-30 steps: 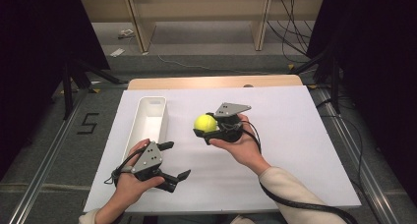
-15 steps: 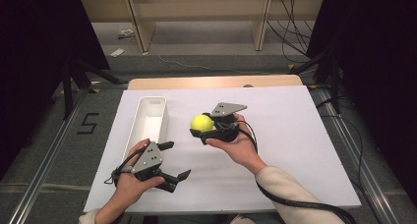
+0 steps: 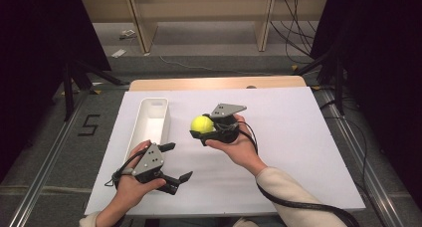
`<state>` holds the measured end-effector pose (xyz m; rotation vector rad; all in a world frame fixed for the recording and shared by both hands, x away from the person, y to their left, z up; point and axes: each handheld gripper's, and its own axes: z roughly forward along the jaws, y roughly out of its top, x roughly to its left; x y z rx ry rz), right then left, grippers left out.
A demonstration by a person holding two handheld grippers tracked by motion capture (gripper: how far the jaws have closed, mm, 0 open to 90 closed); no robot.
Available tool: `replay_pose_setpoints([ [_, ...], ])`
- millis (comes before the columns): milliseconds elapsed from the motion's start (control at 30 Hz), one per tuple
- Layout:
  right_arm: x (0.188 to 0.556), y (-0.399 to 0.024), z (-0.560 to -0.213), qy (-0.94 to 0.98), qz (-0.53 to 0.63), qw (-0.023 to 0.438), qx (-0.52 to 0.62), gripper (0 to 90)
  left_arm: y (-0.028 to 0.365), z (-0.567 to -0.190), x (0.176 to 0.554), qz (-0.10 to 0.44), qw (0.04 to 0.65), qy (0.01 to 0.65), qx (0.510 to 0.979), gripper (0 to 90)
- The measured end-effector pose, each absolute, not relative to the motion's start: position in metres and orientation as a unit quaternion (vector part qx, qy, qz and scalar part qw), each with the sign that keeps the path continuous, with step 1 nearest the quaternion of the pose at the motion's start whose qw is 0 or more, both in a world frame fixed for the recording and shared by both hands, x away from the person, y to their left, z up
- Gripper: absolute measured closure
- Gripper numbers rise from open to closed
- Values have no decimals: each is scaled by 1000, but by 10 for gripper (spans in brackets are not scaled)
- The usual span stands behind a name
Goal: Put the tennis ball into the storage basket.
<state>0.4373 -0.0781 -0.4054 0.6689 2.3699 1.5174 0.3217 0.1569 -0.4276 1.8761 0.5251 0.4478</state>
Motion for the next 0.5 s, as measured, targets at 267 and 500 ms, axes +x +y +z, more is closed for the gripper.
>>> replay_pose_setpoints([
  [267,437,-77,-403,811,523,126,229,262,158,-427,322,190,541,222,789,0],
  [500,437,-74,-403,813,522,124,227,262,157,-427,322,192,539,221,790,0],
])
